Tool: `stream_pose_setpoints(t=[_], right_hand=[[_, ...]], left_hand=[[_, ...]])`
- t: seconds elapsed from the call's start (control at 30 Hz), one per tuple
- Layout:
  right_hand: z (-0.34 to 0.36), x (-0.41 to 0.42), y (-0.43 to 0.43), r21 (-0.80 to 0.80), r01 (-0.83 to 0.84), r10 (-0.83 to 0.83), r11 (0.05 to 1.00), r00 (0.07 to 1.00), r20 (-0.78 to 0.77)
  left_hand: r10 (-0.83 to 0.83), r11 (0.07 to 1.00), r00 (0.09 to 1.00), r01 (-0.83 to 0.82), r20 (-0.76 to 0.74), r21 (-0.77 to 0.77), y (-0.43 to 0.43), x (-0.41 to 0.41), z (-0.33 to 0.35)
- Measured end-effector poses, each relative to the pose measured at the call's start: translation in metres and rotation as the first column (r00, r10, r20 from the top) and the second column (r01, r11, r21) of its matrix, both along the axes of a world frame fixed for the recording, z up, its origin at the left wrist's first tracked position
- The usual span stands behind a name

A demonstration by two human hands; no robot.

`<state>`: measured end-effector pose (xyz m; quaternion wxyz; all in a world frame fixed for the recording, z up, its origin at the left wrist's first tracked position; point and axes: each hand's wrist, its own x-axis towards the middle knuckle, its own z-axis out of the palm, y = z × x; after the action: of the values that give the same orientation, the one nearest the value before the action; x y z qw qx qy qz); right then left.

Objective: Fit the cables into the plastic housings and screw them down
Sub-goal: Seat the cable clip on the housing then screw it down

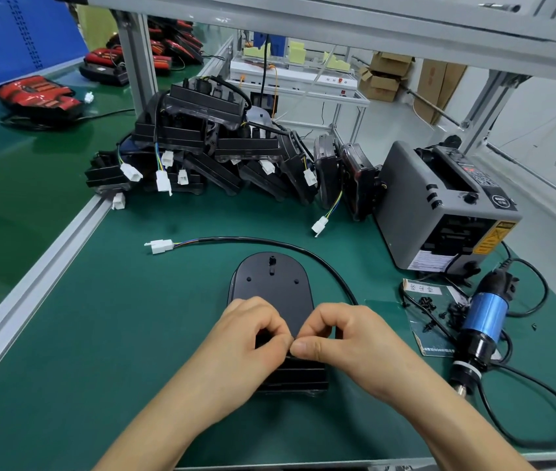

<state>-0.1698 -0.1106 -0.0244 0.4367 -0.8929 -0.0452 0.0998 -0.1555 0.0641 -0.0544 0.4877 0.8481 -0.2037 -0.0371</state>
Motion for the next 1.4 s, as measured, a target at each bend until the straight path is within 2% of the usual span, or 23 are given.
stream_pose_setpoints(t=[0.2,0.4,0.6,0.77,1.03,1.27,1.4], right_hand=[[-0.007,-0.001,-0.003,-0.027,-0.030,0.032,0.999,0.995,0.090],[-0.012,-0.001,-0.003,-0.084,-0.058,0.076,0.995,0.972,0.221],[-0.014,-0.001,-0.003,-0.080,-0.035,0.051,0.996,0.976,0.210],[-0.013,-0.006,-0.007,0.055,0.004,-0.008,0.998,0.997,0.076],[-0.011,-0.005,-0.006,-0.061,-0.009,0.018,0.998,0.989,0.149],[-0.012,-0.009,-0.006,-0.093,-0.024,0.040,0.995,0.984,0.175],[-0.015,-0.013,-0.007,-0.203,-0.064,0.122,0.977,0.950,0.288]], left_hand=[[-0.042,0.993,0.999,0.039,0.028,0.113,0.001,0.001,0.000],[-0.006,0.999,1.000,0.005,0.022,0.047,-0.001,-0.001,-0.002],[-0.018,0.999,1.000,0.019,0.022,-0.027,0.002,-0.003,-0.004],[0.014,0.998,0.999,-0.011,0.045,-0.055,-0.001,-0.004,-0.007],[-0.062,0.997,0.998,0.062,0.003,-0.037,0.008,-0.008,-0.004],[0.022,0.998,0.999,-0.020,0.030,-0.055,0.001,-0.013,-0.010],[-0.009,0.997,1.000,0.010,0.023,-0.080,0.006,-0.013,-0.011]])
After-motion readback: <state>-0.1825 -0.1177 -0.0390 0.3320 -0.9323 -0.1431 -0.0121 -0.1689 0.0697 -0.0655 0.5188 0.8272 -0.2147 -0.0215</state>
